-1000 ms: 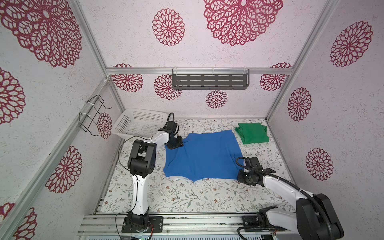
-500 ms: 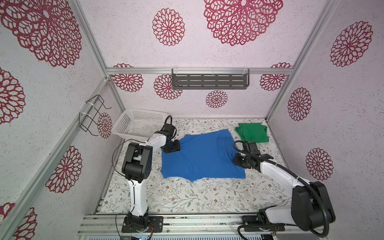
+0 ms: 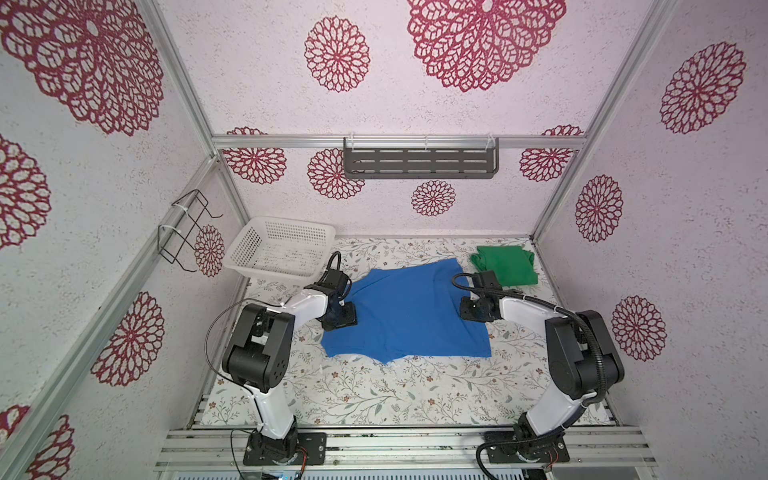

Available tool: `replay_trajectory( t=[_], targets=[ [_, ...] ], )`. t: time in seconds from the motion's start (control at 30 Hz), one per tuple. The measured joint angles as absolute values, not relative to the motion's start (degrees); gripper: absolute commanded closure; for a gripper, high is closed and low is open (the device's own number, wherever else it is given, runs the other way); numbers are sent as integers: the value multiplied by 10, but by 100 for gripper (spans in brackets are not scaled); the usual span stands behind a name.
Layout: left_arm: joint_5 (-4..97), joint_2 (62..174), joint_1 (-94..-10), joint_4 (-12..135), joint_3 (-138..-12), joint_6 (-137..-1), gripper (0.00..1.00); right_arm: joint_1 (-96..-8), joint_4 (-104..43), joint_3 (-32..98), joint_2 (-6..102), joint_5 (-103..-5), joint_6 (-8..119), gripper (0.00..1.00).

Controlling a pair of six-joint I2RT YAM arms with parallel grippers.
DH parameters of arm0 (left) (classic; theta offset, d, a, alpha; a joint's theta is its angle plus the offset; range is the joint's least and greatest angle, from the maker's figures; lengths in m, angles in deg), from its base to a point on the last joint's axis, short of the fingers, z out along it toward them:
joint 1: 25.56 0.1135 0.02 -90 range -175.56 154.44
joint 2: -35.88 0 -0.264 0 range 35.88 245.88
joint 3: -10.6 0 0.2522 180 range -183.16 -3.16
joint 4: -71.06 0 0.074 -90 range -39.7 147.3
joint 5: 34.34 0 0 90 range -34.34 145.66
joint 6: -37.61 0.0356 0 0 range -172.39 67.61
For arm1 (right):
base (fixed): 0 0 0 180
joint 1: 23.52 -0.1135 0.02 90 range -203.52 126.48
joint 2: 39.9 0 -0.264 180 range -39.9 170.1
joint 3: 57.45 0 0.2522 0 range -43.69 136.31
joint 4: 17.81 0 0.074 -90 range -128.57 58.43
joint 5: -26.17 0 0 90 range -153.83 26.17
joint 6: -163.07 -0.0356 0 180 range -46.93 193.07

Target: Fold and stack the tank tops

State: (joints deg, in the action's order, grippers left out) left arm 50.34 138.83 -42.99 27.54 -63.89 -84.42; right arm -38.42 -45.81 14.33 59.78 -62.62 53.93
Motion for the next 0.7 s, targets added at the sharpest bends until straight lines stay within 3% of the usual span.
replay_trajectory(
  t=[0.1, 0.3, 0.63, 0.7],
  targets=[
    [504, 1385, -427, 287, -632, -847, 39, -383, -452, 149, 617, -623, 547, 73],
    [495, 1379, -410, 306, -618, -850, 41, -368, -450, 148, 625, -625, 560, 100],
    [468, 1379, -376, 342, -607, -850, 41, -332, -454, 127, 605, -641, 566, 100],
    [466, 1379, -374, 344, -606, -850, 42, -327, -454, 122, 597, -636, 568, 84]
  ],
)
